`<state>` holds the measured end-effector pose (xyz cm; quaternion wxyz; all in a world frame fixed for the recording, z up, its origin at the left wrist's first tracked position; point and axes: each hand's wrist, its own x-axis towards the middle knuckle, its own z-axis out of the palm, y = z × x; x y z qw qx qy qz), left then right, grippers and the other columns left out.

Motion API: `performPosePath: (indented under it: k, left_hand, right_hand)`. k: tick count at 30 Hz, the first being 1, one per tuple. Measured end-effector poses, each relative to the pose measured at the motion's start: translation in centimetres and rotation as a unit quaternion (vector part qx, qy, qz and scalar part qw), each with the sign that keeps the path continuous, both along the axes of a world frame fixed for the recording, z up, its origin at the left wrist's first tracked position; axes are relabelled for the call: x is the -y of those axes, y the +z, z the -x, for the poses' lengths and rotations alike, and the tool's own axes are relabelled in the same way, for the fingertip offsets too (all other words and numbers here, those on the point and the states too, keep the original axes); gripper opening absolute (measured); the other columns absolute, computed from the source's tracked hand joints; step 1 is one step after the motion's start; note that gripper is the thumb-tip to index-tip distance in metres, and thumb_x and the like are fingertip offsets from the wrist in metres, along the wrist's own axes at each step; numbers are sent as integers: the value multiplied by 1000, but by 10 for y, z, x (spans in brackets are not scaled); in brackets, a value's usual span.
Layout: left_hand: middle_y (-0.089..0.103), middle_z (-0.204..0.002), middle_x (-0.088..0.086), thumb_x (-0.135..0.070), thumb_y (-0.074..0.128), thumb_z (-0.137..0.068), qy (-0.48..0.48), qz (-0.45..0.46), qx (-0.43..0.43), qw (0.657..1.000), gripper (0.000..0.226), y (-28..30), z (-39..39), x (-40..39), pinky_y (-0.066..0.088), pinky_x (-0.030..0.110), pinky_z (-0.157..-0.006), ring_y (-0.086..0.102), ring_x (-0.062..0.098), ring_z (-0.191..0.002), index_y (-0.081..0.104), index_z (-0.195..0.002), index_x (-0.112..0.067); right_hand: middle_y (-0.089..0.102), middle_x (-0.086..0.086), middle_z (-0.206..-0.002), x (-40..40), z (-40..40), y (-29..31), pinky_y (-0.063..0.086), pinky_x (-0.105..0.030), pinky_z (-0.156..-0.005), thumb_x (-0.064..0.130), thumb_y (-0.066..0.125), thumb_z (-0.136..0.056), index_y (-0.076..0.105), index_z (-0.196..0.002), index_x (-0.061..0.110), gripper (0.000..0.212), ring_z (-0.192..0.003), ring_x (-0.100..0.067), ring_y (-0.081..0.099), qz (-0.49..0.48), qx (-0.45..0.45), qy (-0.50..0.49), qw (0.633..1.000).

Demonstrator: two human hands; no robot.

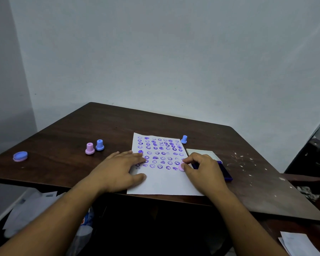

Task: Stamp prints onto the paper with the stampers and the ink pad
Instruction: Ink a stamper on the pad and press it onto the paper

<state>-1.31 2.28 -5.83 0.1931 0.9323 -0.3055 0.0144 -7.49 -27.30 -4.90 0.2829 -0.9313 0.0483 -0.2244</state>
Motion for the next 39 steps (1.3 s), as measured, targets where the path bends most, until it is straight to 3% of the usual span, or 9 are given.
performPosePath:
  k: [5,9,19,22,26,30,35,39]
  left_hand:
    - [30,-160,-26,-81,37,-73,-1,-4,-1,1000,83,1,-1,0,15,39,-125,19,1,-151,40,-149,-48]
    - [30,-161,-26,-80,37,-74,0,-5,-5,1000,82,3,2,0,14,39,-125,19,1,-151,40,-149,-47]
    - [29,-161,-27,-81,35,-71,1,-4,-9,1000,85,4,3,0,13,38,-125,18,0,-151,40,-149,-48]
    - [29,-161,-27,-81,35,-71,2,-4,-10,1000,84,4,3,1,13,38,-125,18,0,-151,40,-149,-48]
    - [29,-161,-26,-79,37,-73,3,-3,-12,1000,82,4,3,0,13,38,-125,18,1,-151,40,-149,-48]
    - [28,-161,-27,-79,36,-73,3,-3,-14,1000,82,5,4,0,12,38,-125,18,1,-151,40,-149,-48]
    - [28,-161,-27,-78,37,-74,4,0,-16,1000,81,4,3,-1,12,37,-125,19,2,-151,40,-149,-48]
    - [28,-162,-26,-75,41,-77,5,-1,-12,1000,78,4,4,-1,13,39,-125,20,3,-151,40,-149,-46]
  right_hand:
    - [67,22,-91,2,0,0,55,-35,-85,42,82,-89,75,-85,46,9,-88,-2,61,-6,-9,-2,1000]
    - [72,17,-98,3,2,-3,55,-35,-84,37,71,-91,76,-90,40,6,-91,-4,63,2,-1,10,1000]
    - [73,18,-89,2,4,-5,54,-35,-81,33,78,-92,74,-92,39,6,-90,-4,63,12,42,9,999]
    - [75,21,-91,4,3,-3,54,-28,-79,27,78,-92,74,-86,39,14,-93,-3,68,-43,78,0,996]
    - [74,32,-96,2,-1,5,49,-18,-70,33,79,-92,76,-85,37,9,-93,4,69,-113,78,-7,991]
    - [76,29,-90,-6,-12,17,45,-5,-64,25,78,-93,76,-83,33,13,-89,12,69,-135,104,26,985]
    - [78,25,-93,-29,-39,38,58,-25,-76,32,82,-89,76,-87,33,6,-93,6,72,-141,88,55,985]
    - [79,24,-88,-58,-61,54,54,-23,-70,31,80,-88,74,-82,31,8,-89,7,72,-116,68,93,987]
